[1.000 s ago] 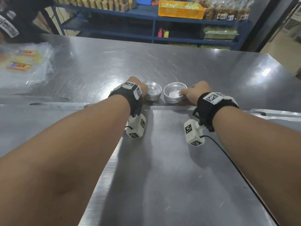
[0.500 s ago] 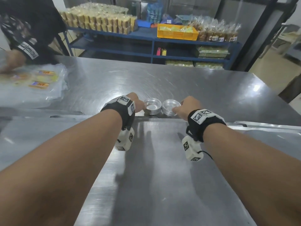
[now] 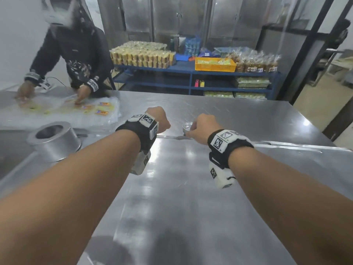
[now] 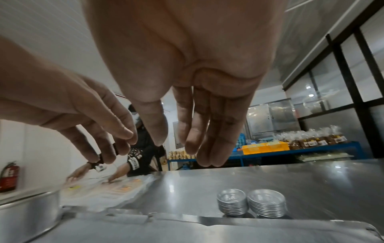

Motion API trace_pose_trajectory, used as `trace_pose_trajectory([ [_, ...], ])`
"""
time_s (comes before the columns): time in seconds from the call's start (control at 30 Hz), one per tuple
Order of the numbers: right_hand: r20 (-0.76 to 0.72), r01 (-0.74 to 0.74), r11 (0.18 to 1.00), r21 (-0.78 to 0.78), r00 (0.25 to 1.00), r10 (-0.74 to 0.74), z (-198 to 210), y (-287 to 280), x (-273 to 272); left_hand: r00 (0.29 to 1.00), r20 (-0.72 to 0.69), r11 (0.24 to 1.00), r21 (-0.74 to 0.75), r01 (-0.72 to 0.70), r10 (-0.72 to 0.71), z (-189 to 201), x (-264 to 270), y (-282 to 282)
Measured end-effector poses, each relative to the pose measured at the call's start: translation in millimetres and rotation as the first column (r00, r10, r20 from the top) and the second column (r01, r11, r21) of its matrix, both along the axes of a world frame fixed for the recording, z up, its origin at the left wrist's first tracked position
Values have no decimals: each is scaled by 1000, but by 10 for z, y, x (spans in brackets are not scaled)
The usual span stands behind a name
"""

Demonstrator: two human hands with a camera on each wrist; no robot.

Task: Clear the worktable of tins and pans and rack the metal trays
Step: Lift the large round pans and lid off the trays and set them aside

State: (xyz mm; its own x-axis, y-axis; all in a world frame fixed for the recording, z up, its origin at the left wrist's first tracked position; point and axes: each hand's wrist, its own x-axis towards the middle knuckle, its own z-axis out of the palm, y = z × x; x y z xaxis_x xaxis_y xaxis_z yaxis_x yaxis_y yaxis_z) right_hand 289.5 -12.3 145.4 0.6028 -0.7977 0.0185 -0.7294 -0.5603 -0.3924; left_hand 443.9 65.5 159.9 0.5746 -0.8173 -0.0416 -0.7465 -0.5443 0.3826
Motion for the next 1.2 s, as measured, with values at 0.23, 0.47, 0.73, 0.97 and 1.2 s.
trace_pose_trajectory([
  [0.23,-60,-139,988,-72,989,135,309,1144,-164,997,72,989,-146,-3,14,271,-355,1375],
  [0.47,-14,-295,955,-19,955,295,427,2254,-255,991,50,969,-224,-107,121,310,-574,2823],
  [0.73,-39,-338,931,135,937,346,7,3215,-249,911,-75,912,-38,-408,404,-469,-582,4156],
  [0.97,-190,-221,936,274,942,278,-410,3614,-264,803,-83,788,275,-551,591,-830,-529,4810],
  [1.2,-186,-99,923,372,966,178,-667,3747,-295,840,-109,814,339,-472,532,-812,-361,4902],
])
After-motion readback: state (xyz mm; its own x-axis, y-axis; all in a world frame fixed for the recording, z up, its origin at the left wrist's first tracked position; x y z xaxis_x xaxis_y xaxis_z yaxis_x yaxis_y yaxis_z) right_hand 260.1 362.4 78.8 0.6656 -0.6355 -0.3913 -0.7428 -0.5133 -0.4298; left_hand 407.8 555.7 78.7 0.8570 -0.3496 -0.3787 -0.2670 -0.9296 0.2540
